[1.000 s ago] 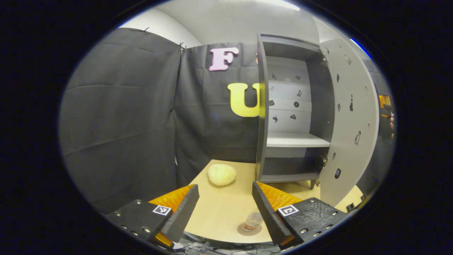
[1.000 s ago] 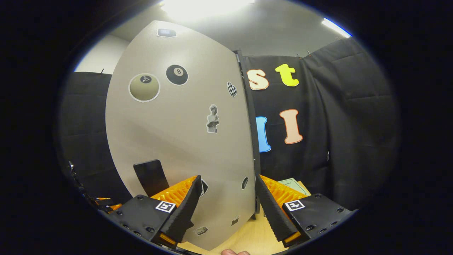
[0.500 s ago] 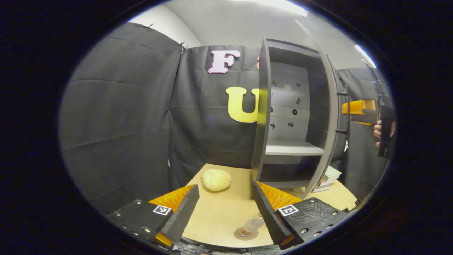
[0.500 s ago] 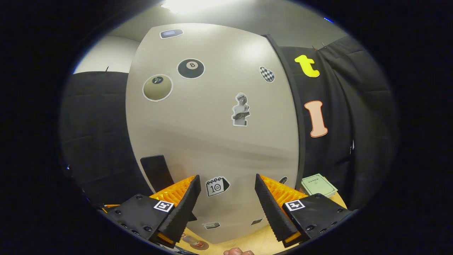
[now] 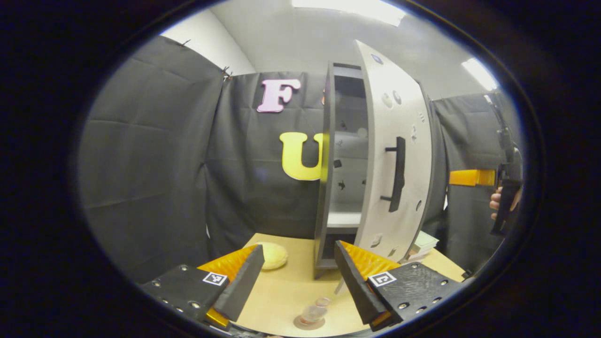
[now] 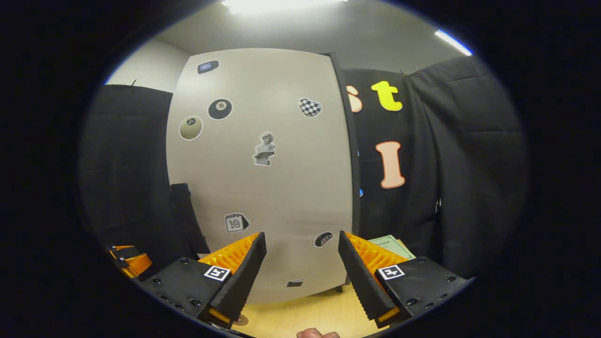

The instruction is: Open the cabinet door with the right hand, grasp the bottle in the cabinet with the left hand and place it on the coaster, then close the cabinet door with the right hand.

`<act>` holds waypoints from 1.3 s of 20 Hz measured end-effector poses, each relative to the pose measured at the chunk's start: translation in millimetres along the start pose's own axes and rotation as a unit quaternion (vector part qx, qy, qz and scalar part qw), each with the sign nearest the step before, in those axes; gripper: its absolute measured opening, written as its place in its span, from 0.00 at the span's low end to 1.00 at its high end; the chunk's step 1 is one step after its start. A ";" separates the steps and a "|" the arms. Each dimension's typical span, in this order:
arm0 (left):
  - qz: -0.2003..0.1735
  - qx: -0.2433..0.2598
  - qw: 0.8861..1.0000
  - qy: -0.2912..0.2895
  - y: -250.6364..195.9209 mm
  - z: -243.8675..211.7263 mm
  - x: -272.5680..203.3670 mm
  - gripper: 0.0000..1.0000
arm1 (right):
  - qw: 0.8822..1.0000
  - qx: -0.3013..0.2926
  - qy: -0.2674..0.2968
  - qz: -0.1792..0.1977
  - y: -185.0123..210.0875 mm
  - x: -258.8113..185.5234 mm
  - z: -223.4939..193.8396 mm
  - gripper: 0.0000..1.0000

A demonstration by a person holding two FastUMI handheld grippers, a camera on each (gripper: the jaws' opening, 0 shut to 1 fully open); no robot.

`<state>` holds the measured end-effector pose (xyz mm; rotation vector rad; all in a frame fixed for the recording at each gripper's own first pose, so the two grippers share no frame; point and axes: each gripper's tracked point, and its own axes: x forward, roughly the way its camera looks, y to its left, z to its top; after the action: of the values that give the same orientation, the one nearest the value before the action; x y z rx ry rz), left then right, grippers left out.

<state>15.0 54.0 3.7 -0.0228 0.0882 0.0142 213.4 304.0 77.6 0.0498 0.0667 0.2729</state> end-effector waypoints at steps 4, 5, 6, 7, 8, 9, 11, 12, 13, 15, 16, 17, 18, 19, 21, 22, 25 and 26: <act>-0.010 -0.001 1.000 -0.012 -46.5 20.1 -2.1 0.89 | 1.000 0.007 -0.003 -0.021 -47.6 -19.1 1.7 0.98; -0.015 -0.007 1.000 -0.014 -59.2 21.7 -1.0 0.89 | 1.000 0.003 -0.007 -0.024 -59.0 -23.7 3.1 0.98; -0.018 -0.013 1.000 -0.013 -69.5 23.3 -2.6 0.89 | 1.000 -0.005 -0.010 -0.027 -70.8 -27.8 4.3 0.98; -0.016 -0.020 1.000 -0.013 -76.7 25.5 -3.6 0.89 | 0.999 -0.013 -0.011 -0.031 -83.2 -29.6 4.1 0.98; -0.015 -0.025 0.999 -0.014 -82.8 27.3 -2.1 0.89 | 0.999 -0.021 -0.012 -0.032 -92.7 -32.4 3.8 0.98; -0.010 -0.027 0.999 -0.016 -86.1 31.0 -3.2 0.89 | 0.999 -0.024 -0.012 -0.032 -102.4 -31.7 2.9 0.98; 0.003 -0.019 1.000 -0.020 -88.9 37.1 -3.1 0.89 | 1.000 -0.020 -0.008 -0.016 -112.4 -33.5 -0.4 0.98; 0.009 -0.011 1.000 -0.021 -89.8 39.7 -2.7 0.89 | 1.000 -0.019 -0.007 -0.006 -113.4 -33.8 -1.6 0.98; 0.015 -0.001 1.000 -0.019 -90.7 40.3 -2.9 0.89 | 1.000 -0.018 -0.003 0.002 -113.1 -34.9 -2.8 0.98; 0.030 0.014 0.999 -0.016 -89.1 40.6 -1.5 0.89 | 1.000 -0.019 -0.007 0.004 -120.5 -41.3 -4.9 0.98; 0.028 0.014 0.999 -0.012 -94.7 37.7 0.4 0.93 | 1.000 -0.021 -0.012 0.002 -123.3 -44.8 -4.9 0.98; 0.023 0.010 1.000 -0.006 -100.6 34.3 1.2 0.89 | 1.000 -0.022 -0.013 0.000 -123.9 -46.9 -7.9 0.98; 0.021 0.005 1.000 -0.003 -102.5 32.5 2.6 0.89 | 1.000 -0.021 -0.014 -0.004 -124.4 -49.0 -10.0 0.98; 0.019 0.000 1.000 -0.004 -104.5 31.9 3.4 0.89 | 1.000 -0.017 -0.016 -0.008 -124.6 -48.4 -11.0 0.98; 0.013 -0.007 1.000 -0.008 -106.7 32.2 5.7 0.96 | 1.000 -0.005 -0.012 -0.016 -124.9 -48.2 -15.8 0.98; 0.008 -0.007 1.000 -0.011 -108.2 31.9 6.3 0.93 | 1.000 0.000 -0.009 -0.021 -124.2 -48.0 -18.8 0.98; 0.000 0.007 1.000 -0.015 -106.2 31.4 9.7 0.89 | 1.000 0.005 -0.007 -0.026 -119.0 -43.1 -24.9 0.98; -0.004 0.011 1.000 -0.016 -102.0 30.0 15.5 0.89 | 1.000 0.006 -0.007 -0.026 -115.1 -41.0 -27.7 0.98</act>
<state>34.6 -47.0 34.5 -0.0017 0.0569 0.0048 202.8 183.3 45.7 0.0615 0.0551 0.2205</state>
